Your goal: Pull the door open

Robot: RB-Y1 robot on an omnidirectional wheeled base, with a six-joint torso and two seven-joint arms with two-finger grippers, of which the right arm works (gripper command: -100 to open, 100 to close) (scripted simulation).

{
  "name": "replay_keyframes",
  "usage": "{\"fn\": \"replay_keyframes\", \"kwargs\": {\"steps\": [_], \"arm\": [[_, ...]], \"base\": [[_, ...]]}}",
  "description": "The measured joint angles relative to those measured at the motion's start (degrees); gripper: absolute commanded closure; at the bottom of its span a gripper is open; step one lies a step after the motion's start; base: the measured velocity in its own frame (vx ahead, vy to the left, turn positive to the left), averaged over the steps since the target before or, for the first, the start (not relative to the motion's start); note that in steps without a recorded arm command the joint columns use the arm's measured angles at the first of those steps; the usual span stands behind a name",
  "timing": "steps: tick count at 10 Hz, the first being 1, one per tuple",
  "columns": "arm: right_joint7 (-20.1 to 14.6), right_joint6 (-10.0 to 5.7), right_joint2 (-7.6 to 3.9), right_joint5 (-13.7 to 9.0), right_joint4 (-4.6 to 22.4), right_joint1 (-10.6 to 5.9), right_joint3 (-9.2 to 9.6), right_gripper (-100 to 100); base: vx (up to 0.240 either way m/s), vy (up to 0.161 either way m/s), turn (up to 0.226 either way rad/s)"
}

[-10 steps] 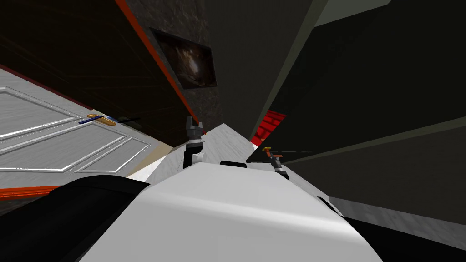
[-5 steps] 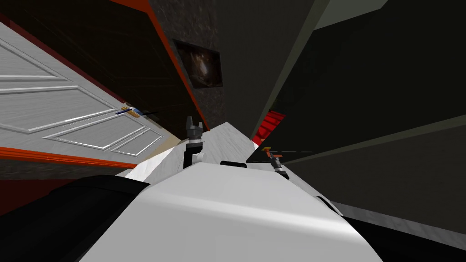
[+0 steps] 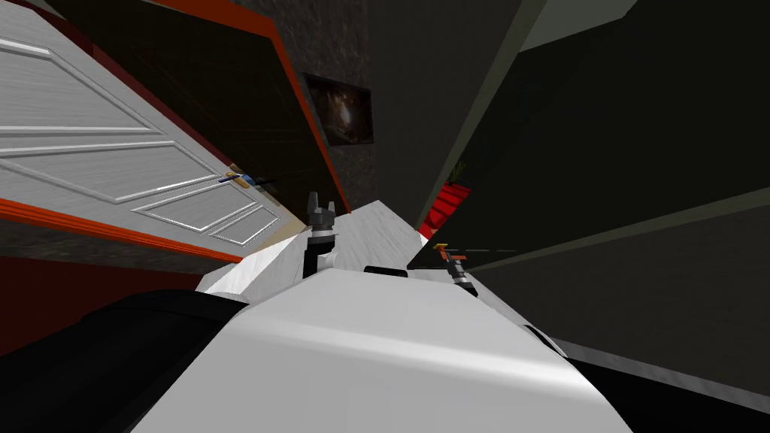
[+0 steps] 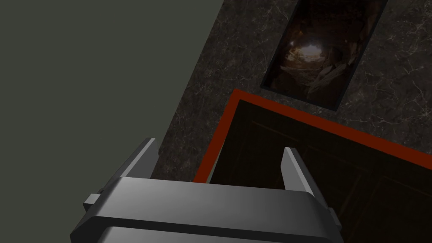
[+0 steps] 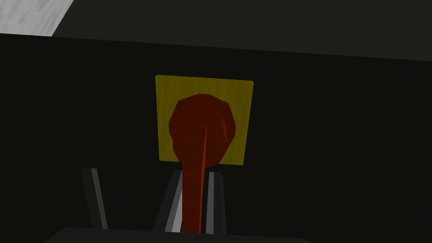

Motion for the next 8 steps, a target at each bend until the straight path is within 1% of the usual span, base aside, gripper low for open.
{"fn": "replay_keyframes", "kwargs": {"steps": [2,4,5,6,8], "arm": [[0.0,-0.06,0.0,0.0,0.1,-0.24,-0.02,100],[0.0,0.03,0.0,0.0,-0.1,-0.28,-0.05,100],[0.0,0.23,-0.1,0.0,-0.5,-0.1,-0.13,100],[0.0,0.09,0.01,0.1,0.0,-0.3,-0.08,100],[0.0,0.05,0.03,0.1,0.1,-0.26,-0.06,100]], "base": [[-0.161,-0.09,0.133],[-0.225,-0.072,0.168],[-0.241,-0.12,0.184],[-0.219,-0.093,0.191],[-0.197,-0.083,0.154]]}}
